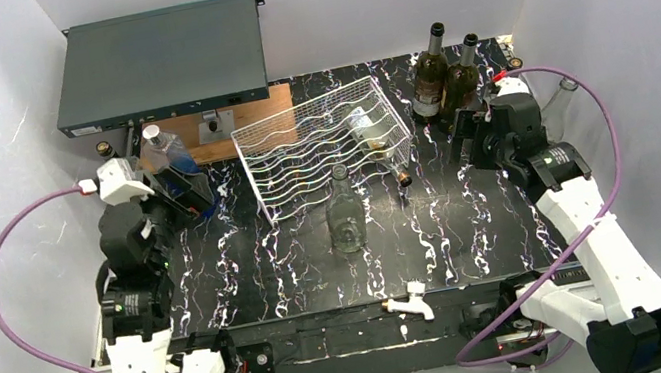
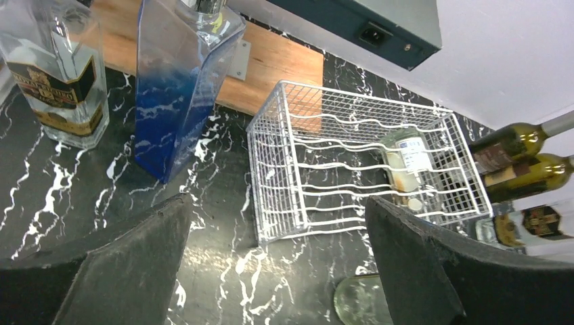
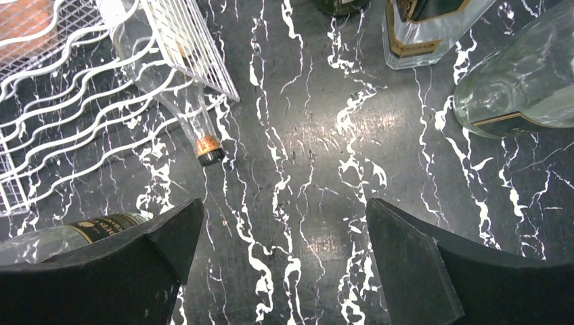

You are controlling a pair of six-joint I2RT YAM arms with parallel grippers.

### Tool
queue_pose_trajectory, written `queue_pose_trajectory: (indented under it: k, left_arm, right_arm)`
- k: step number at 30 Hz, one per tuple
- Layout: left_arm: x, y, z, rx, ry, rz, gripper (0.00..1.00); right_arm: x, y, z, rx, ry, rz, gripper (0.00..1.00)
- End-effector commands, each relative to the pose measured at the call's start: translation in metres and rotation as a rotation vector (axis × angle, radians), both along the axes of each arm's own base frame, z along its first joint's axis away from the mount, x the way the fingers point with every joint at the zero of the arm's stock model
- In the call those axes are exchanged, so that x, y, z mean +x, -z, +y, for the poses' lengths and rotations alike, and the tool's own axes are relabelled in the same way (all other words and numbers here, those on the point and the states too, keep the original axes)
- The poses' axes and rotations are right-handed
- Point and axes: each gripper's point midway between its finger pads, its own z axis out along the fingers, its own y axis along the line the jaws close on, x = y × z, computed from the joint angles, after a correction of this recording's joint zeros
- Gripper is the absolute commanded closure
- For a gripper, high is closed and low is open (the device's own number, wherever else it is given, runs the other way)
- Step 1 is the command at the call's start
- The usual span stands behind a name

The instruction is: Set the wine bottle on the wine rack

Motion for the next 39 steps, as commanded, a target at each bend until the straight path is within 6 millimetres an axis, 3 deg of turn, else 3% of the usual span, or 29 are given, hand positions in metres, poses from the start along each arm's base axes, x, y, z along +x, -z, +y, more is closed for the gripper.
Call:
queue_pose_trajectory:
  k: [1, 8, 14, 20, 25, 32, 34, 39]
  left_arm:
    - [-0.026, 0.010, -0.007, -0.096, -0.008, 0.202, 0.01]
    - [-0.038, 0.019, -0.030, -0.260, 0.059, 0.209, 0.01]
    - [-0.053, 0.049, -0.050, -0.257, 0.177, 0.368, 0.01]
    - [-0.071, 0.063, -0.072, -0.320, 0.292, 0.494, 0.01]
    - [-0.084, 0.055, -0.098, -0.419, 0.439, 0.527, 0.01]
    - [-0.083, 0.054, -0.108, -0.385, 0.559, 0.473, 0.01]
    - [-0.084, 0.052, -0.113, -0.392, 0.602, 0.473, 0.01]
    - [-0.083, 0.037, -0.134, -0.350, 0.744, 0.374, 0.01]
  right_arm:
    - [-0.005, -0.008, 0.007, 0.013, -0.037, 0.053, 0.00]
    - [-0.021, 0.012, 0.043, 0.197, -0.101, 0.244, 0.00]
    - [-0.028, 0.008, 0.085, 0.422, -0.160, 0.385, 0.00]
    - [-0.025, 0.001, 0.106, 0.640, 0.031, 0.561, 0.00]
    - [-0.026, -0.003, 0.127, 0.721, 0.193, 0.694, 0.00]
    - [-0.046, 0.014, 0.173, 0.745, 0.330, 0.953, 0.00]
    - [-0.050, 0.015, 0.174, 0.716, 0.351, 0.981, 0.00]
    - [-0.039, 0.024, 0.163, 0.626, 0.350, 0.912, 0.00]
